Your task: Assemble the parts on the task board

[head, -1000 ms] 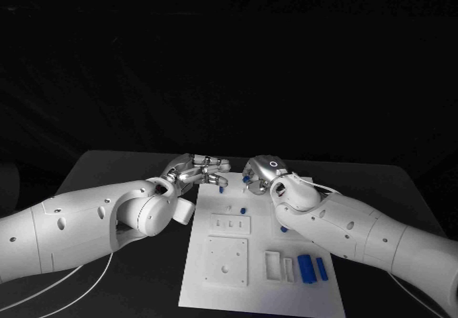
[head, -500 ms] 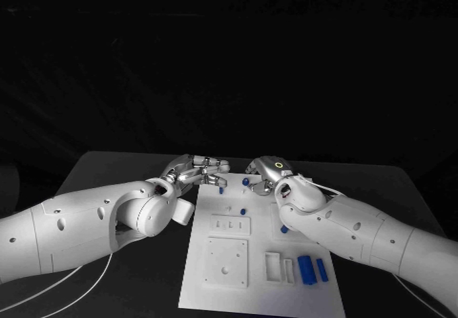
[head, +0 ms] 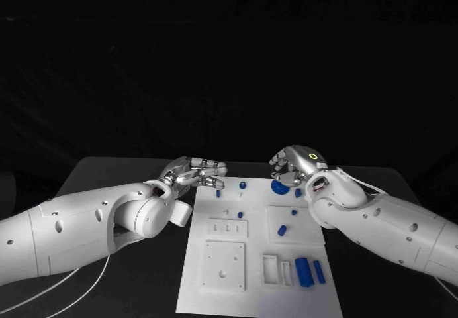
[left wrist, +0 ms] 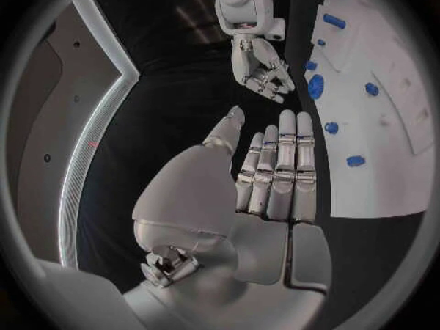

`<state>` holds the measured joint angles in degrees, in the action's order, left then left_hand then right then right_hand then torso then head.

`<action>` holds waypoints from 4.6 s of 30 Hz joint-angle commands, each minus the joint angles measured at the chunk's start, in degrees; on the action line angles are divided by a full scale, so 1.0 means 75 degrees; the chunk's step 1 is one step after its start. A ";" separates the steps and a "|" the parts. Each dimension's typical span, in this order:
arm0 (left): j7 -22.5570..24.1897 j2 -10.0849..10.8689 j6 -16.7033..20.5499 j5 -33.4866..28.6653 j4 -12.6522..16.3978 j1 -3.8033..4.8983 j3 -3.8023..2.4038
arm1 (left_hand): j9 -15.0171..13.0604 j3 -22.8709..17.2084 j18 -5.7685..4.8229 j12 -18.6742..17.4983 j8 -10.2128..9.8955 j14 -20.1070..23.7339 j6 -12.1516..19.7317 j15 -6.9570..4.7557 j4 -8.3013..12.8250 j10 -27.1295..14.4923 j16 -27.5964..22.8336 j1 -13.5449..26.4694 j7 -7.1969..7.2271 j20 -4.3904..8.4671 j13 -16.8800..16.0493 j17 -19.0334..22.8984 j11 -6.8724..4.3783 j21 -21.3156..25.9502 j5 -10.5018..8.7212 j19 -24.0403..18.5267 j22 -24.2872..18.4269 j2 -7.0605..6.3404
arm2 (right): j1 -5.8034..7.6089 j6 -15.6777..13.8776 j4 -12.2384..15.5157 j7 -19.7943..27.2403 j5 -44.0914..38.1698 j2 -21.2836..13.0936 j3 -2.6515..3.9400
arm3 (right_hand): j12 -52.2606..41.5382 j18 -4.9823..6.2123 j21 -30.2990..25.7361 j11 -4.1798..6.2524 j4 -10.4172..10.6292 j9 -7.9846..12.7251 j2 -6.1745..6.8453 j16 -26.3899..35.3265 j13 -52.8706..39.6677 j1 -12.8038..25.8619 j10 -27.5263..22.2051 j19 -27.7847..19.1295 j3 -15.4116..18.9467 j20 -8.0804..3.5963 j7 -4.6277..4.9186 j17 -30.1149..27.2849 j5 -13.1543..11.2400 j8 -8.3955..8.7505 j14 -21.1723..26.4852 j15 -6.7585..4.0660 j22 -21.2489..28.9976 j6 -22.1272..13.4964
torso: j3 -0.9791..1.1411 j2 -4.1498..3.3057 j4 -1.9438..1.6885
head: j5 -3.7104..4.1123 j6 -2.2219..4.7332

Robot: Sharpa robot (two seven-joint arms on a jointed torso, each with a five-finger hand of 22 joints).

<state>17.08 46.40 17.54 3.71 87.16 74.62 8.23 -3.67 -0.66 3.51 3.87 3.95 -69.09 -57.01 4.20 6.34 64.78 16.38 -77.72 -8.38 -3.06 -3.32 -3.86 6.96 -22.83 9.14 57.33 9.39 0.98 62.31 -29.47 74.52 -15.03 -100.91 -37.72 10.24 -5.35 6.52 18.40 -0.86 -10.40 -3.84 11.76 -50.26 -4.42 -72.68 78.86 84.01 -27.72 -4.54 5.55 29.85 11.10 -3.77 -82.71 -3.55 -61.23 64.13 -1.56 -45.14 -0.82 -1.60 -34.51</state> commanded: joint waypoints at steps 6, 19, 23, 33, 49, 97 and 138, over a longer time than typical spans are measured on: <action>0.0027 -0.0011 -0.0099 0.0032 -0.0061 0.0011 -0.0006 | -0.0010 0.0000 -0.0013 -0.0024 -0.0033 -0.0071 -0.0011 -0.0045 0.0087 -0.0030 0.0082 -0.0023 -0.0030 0.0053 -0.0012 -0.0016 -0.0022 -0.0164 0.0025 0.0075 0.0072 -0.0053 | -0.0008 0.0912 0.0052 0.0157 0.0542 -0.0447 0.0186 | -0.3423 -0.0388 0.0224 0.0351 0.0194 0.0012 -0.0057 -0.0322 -0.2959 0.0048 -0.0503 0.0133 0.1228 -0.0288 0.0001 0.0398 0.0777 0.0055 -0.0034 -0.0207 -0.0299 0.0042 | 0.0066 0.0057 0.0080 | -0.0040 0.0006; 0.0026 -0.0084 -0.0159 0.0044 -0.0148 0.0009 -0.0005 | -0.0010 0.0029 0.0020 -0.0022 -0.0033 -0.0021 -0.0013 -0.0044 0.0122 -0.0048 0.0199 0.0023 -0.0029 0.0047 -0.0012 -0.0009 -0.0019 -0.0548 0.0026 -0.0108 0.0299 -0.0029 | -0.0015 0.2049 -0.0490 0.0225 0.0629 -0.0270 0.0227 | -0.7848 -0.0232 0.2319 0.0126 0.0431 -0.0014 -0.0208 -0.1884 -0.7846 0.0033 -0.1052 0.0175 0.2147 -0.0071 0.0037 0.3369 0.1307 0.0018 0.0049 -0.0033 -0.1990 -0.0468 | 0.0076 0.0040 0.0049 | -0.0013 -0.0042; -0.0019 -0.0097 -0.0128 0.0086 -0.0152 0.0009 -0.0005 | -0.0010 0.0029 0.0019 -0.0020 -0.0033 -0.0010 -0.0014 -0.0041 0.0120 -0.0044 0.0199 0.0025 -0.0027 0.0043 -0.0012 -0.0009 -0.0020 -0.0557 0.0027 -0.0127 0.0303 -0.0026 | -0.0030 0.2170 -0.0633 0.0184 0.0612 -0.0154 0.0228 | -0.8017 -0.0222 0.2403 0.0107 0.0457 -0.0011 -0.0190 -0.1958 -0.8102 0.0064 -0.0967 0.0196 0.2196 -0.0052 0.0059 0.3639 0.1552 0.0020 0.0015 -0.0015 -0.2147 -0.0571 | 0.0066 0.0040 0.0035 | -0.0011 -0.0062; -0.0133 -0.0103 -0.0047 0.0158 -0.0152 0.0009 -0.0005 | -0.0010 0.0029 0.0019 -0.0020 -0.0033 -0.0010 -0.0014 -0.0041 0.0120 -0.0044 0.0199 0.0025 -0.0027 0.0043 -0.0012 -0.0009 -0.0020 -0.0557 0.0027 -0.0127 0.0303 -0.0026 | -0.0067 0.2192 -0.0875 0.0201 0.0617 0.0066 0.0228 | -0.8001 -0.0213 0.2313 0.0100 0.0531 -0.0010 -0.0208 -0.1921 -0.8175 0.0072 -0.0953 0.0216 0.2302 -0.0041 0.0064 0.3793 0.1562 0.0023 -0.0014 -0.0008 -0.2276 -0.0596 | 0.0063 0.0043 0.0041 | -0.0035 -0.0109; -0.0197 -0.0136 -0.0045 0.0181 -0.0182 0.0009 -0.0005 | -0.0010 0.0022 0.0021 -0.0020 -0.0033 -0.0013 -0.0024 -0.0045 0.0122 -0.0033 0.0211 0.0020 -0.0025 0.0046 -0.0012 -0.0010 -0.0023 -0.0583 0.0035 -0.0140 0.0312 -0.0020 | -0.0072 0.2237 -0.1265 0.0244 0.0639 0.0361 0.0223 | -0.7986 -0.0208 0.2242 0.0094 0.0676 -0.0013 -0.0237 -0.1912 -0.8210 0.0125 -0.0953 0.0263 0.2460 -0.0046 0.0070 0.3894 0.1625 0.0021 -0.0029 -0.0012 -0.2326 -0.0643 | 0.0065 0.0037 0.0037 | -0.0039 -0.0147; -0.0219 -0.0186 -0.0044 0.0182 -0.0224 0.0009 -0.0005 | -0.0009 0.0020 0.0020 -0.0021 -0.0034 -0.0005 -0.0015 -0.0041 0.0089 -0.0039 0.0221 0.0057 -0.0028 0.0041 -0.0012 -0.0010 -0.0021 -0.0621 0.0035 -0.0170 0.0321 -0.0004 | -0.0072 0.2194 -0.1081 0.0075 0.0039 0.0582 0.0161 | -0.8164 -0.0353 0.2579 0.0305 -0.0045 -0.0057 -0.0482 -0.2001 -0.8469 0.0423 -0.0747 0.0282 0.0565 -0.0172 -0.0222 0.4073 0.1375 0.0021 -0.0078 -0.0139 -0.2395 0.0643 | 0.0070 0.0043 0.0057 | -0.0137 -0.0202; -0.0200 -0.0278 -0.0008 0.0176 -0.0277 0.0011 -0.0006 | -0.0010 0.0000 0.0022 -0.0019 -0.0032 0.0007 -0.0020 -0.0040 0.0064 -0.0036 0.0228 0.0040 -0.0025 0.0039 -0.0012 -0.0009 -0.0022 -0.0652 0.0046 -0.0186 0.0299 -0.0015 | -0.0059 0.1750 -0.0618 -0.0245 -0.0319 0.1579 -0.0436 | -0.8064 -0.0362 0.2567 0.0311 0.0370 -0.0033 -0.0363 -0.1948 -0.8460 0.0372 -0.0742 0.0278 0.0791 -0.0190 -0.0233 0.3997 0.1098 0.0025 -0.0068 -0.0152 -0.2375 0.0570 | 0.0070 0.0020 0.0031 | -0.0165 -0.0184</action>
<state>15.21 44.49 17.60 4.88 85.00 74.63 8.25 -3.67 -0.38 3.51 3.87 3.95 -69.39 -57.01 3.91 6.99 64.78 17.93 -77.72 -8.39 -2.65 -3.32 -3.86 6.96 -27.50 9.14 56.30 11.72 0.98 61.88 -17.26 70.21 -17.24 -102.40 -26.10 7.05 -66.07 4.38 37.88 1.27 -7.81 -3.82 9.15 -64.95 -67.93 -69.29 73.50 84.04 -21.84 -5.73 4.42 59.91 19.08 -3.16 -83.23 -4.29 -74.91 66.62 -1.03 -44.97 -0.53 -2.84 -35.86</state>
